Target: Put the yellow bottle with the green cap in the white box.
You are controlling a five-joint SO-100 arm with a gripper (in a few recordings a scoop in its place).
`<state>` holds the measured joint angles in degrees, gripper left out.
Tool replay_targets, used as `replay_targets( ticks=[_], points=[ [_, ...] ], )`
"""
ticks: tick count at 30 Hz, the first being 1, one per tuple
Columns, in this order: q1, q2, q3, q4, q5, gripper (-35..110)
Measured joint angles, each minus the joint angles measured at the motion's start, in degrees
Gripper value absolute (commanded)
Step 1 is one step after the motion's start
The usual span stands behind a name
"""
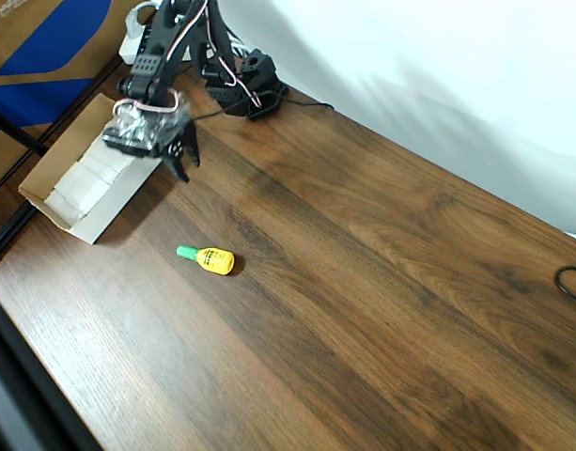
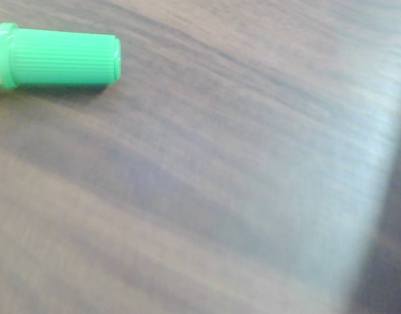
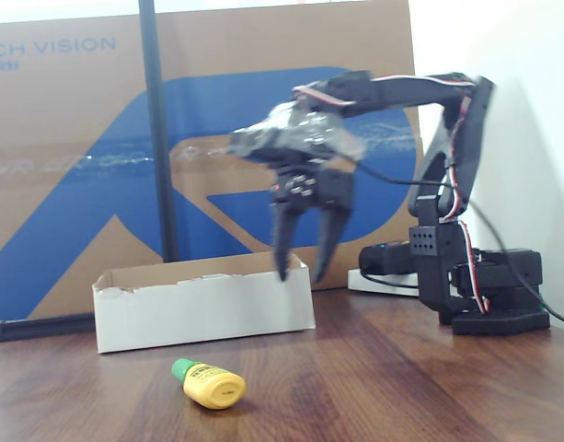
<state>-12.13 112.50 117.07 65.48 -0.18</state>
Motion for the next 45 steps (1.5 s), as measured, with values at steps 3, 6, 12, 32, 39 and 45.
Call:
replay_targets(
  ticks=[3,6,12,32,39,45],
  points=[
    [0.0,-4.8,-2.9,-1.1,0.0,16],
    [0.6,-8.2,-5.1,-2.2,0.0,16],
    [2.0,-14.4,-12.0,-3.7,-0.4,17],
    [-2.7,-32.5,-22.2,-15.9,-1.8,23],
    [-3.6,-34.8,-22.9,-18.0,-2.5,24],
    [-2.7,-36.7,-23.8,-19.4,-1.8,25]
  ],
)
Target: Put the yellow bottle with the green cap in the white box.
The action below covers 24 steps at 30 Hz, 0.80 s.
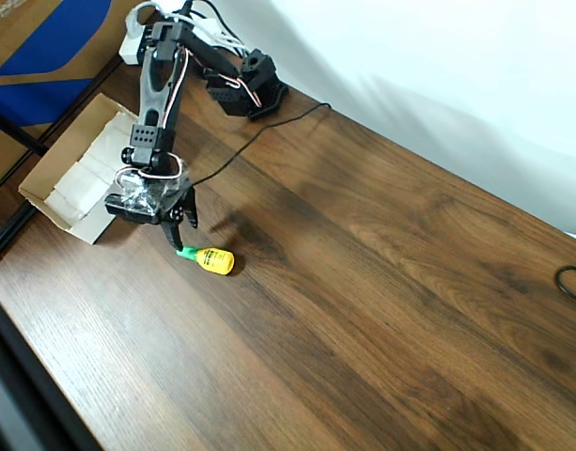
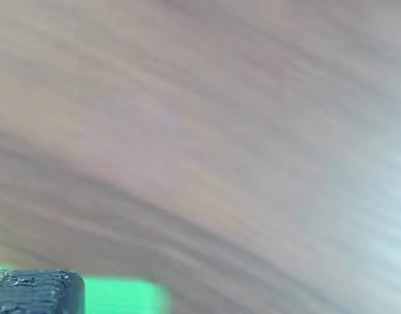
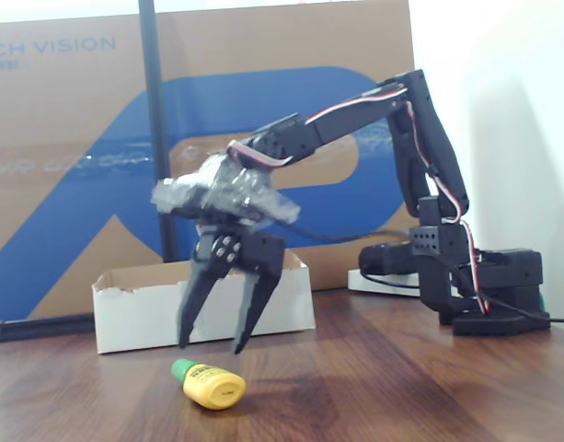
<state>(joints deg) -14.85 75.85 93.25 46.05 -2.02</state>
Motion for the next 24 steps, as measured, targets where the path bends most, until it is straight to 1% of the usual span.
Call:
replay_targets(
  ticks=[7,24],
  points=[
    [-0.5,-3.8,-4.9,-0.5,0.0,25],
    [1.8,-8.2,-5.5,-0.5,-2.0,25]
  ],
)
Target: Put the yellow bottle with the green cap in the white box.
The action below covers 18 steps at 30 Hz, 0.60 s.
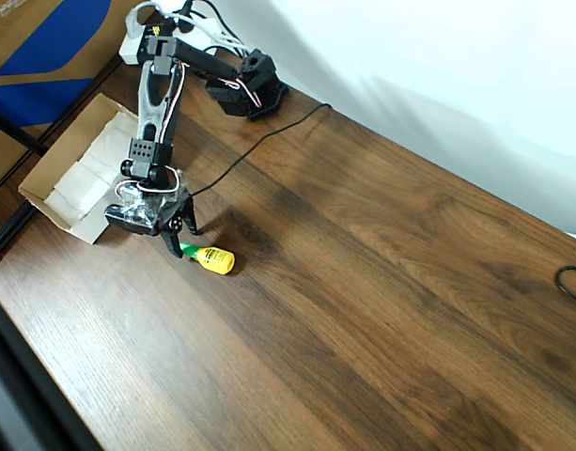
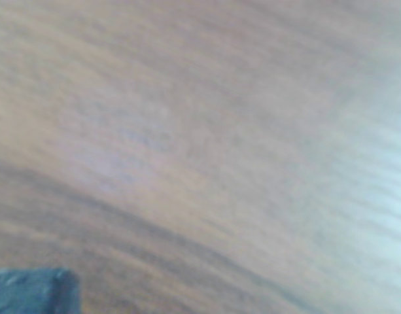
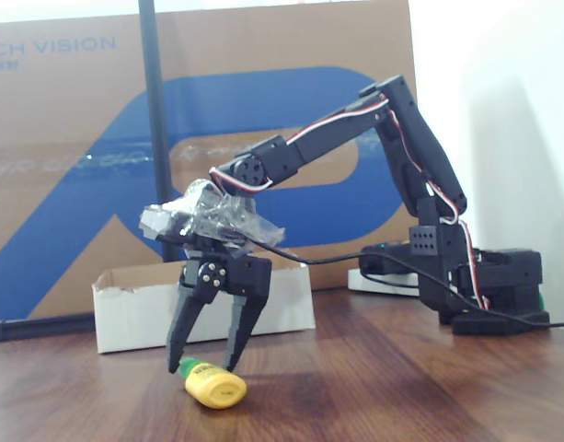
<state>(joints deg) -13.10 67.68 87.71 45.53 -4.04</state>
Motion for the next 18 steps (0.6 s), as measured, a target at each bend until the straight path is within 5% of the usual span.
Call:
replay_targets(
  ticks=[18],
  points=[
    [-1.1,3.9,1.4,2.5,-1.7,25]
  ],
)
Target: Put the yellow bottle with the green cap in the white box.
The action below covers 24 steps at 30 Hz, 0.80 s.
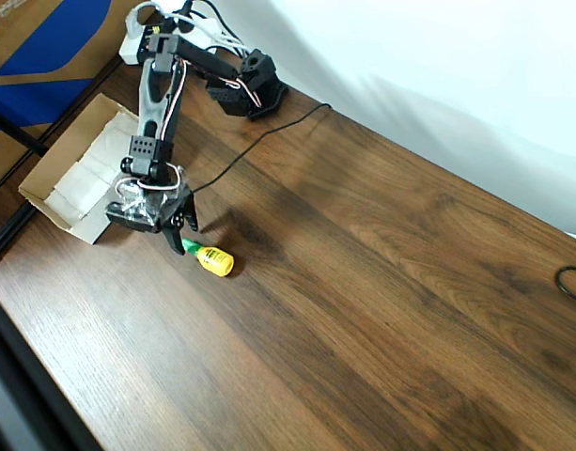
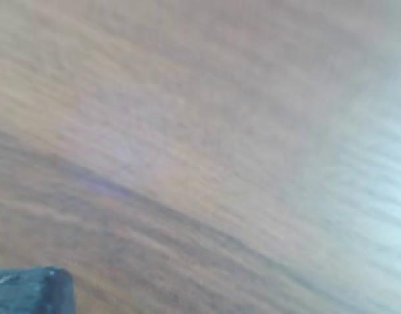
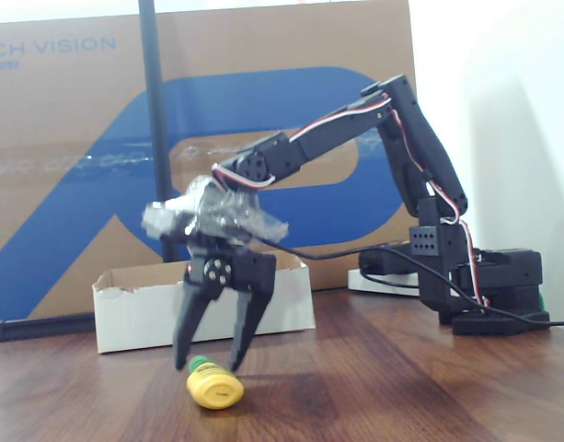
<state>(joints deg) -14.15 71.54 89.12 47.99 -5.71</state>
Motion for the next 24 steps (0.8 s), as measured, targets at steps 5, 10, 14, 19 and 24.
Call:
replay_targets(
  ticks=[5,10,14,19,24],
  points=[
    [-1.2,1.8,0.9,1.9,-0.1,25],
    [-1.0,3.8,3.8,1.3,-0.1,25],
    [-0.7,5.4,4.9,1.3,-0.1,25],
    [0.8,6.8,7.0,0.5,0.5,25],
    [0.7,6.9,7.0,-0.5,-0.2,25]
  ],
)
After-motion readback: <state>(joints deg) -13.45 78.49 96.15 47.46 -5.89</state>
